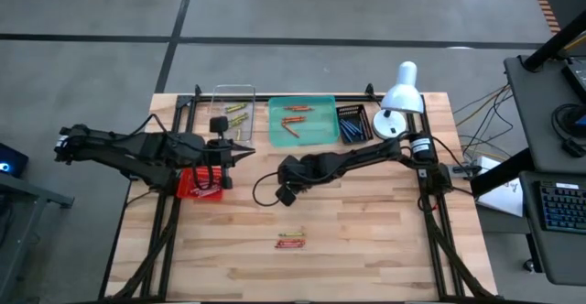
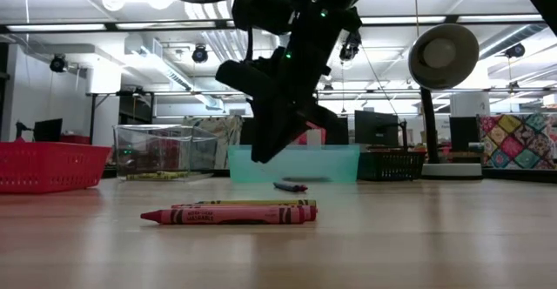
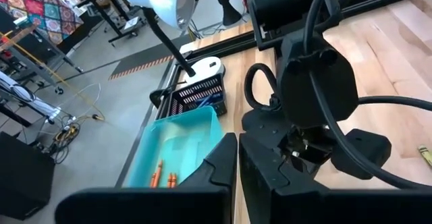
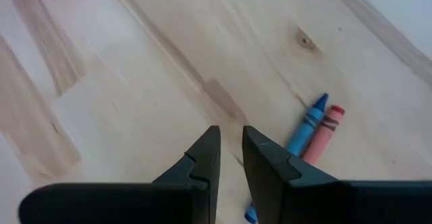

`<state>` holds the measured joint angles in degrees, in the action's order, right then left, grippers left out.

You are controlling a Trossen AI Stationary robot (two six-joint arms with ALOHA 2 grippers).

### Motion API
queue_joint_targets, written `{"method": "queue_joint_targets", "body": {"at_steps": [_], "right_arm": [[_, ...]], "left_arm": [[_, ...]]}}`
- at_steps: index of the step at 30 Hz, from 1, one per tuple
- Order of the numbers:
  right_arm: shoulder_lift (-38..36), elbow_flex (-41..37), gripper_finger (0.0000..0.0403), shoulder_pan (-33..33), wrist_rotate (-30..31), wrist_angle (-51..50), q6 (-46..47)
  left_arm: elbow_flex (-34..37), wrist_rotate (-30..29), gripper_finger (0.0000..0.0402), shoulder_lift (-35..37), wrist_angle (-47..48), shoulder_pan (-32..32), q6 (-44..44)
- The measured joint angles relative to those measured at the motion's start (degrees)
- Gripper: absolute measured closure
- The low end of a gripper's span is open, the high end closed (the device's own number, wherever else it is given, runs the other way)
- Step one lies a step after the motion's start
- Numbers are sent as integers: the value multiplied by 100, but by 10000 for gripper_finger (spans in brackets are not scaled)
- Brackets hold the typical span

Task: Sort crayons
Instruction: Put the blue crayon into the black bin

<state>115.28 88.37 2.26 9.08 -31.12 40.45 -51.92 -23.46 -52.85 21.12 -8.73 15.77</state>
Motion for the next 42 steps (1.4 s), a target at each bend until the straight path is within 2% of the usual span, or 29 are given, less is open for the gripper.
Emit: {"method": "queue_joint_targets", "body": {"at_steps": [10,14,20,25,35,42], "right_arm": [[-7,29,349,-50,179,-319,-64],[0,7,349,-83,451,-557,-75],[4,-30,349,-92,453,-491,-510],[4,-30,346,-116,444,-458,-379],[7,-39,267,-186,451,-452,35],[9,-48,251,-192,568,-432,106]], "left_arm": [[0,0,402,-181,11,0,2],[0,0,402,-274,14,0,2],[0,0,402,-365,15,0,2],[0,0,402,-411,15,0,2],[0,0,402,-408,18,0,0],[0,0,402,-408,48,0,-2]]}}
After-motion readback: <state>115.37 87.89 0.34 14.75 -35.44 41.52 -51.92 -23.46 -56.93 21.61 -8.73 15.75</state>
